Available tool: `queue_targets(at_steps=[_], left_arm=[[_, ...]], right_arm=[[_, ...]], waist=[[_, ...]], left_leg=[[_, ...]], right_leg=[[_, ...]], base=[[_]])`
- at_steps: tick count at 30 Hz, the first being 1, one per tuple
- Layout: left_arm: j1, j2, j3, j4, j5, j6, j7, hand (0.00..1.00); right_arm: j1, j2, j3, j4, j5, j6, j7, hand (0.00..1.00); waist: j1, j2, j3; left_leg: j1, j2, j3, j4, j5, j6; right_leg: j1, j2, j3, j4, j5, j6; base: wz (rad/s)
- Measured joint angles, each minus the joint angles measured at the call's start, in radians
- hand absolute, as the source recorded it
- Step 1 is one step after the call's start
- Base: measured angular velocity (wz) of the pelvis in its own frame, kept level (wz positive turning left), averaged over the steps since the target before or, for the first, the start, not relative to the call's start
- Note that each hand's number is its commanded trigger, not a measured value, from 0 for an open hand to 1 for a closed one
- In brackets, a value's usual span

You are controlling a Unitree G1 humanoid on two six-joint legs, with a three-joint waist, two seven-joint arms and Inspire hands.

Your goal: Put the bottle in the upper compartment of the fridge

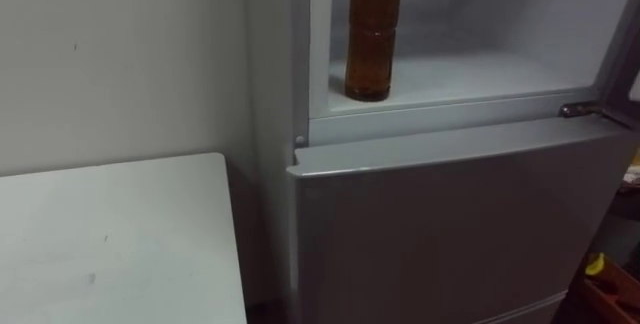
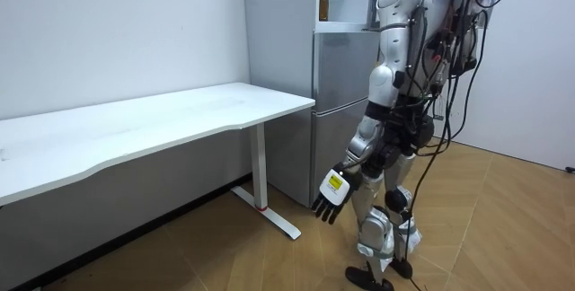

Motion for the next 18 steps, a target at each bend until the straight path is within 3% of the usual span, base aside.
queue_targets(at_steps=[6, 18], left_arm=[[-0.007, 0.015, -0.062, 0.003, -0.001, 0.0, 0.002, 0.0], [-0.035, 0.021, -0.138, 0.037, 0.001, -0.001, -0.001, 0.0]], right_arm=[[0.0, 0.046, 0.069, -0.027, -0.076, 0.006, -0.004, 0.0], [0.002, 0.047, 0.231, -0.071, -0.108, 0.005, -0.006, 0.0]], waist=[[0.001, 0.003, -0.0018], [0.019, 0.019, -0.0032]], left_leg=[[-0.003, 0.003, -0.001, 0.005, 0.0, 0.0], [-0.021, 0.015, -0.001, 0.032, 0.0, 0.001]], right_leg=[[-0.008, 0.0, 0.0, 0.0, 0.001, -0.002], [-0.017, 0.006, 0.0, -0.005, 0.015, -0.002]], base=[[-0.01], [0.0]])
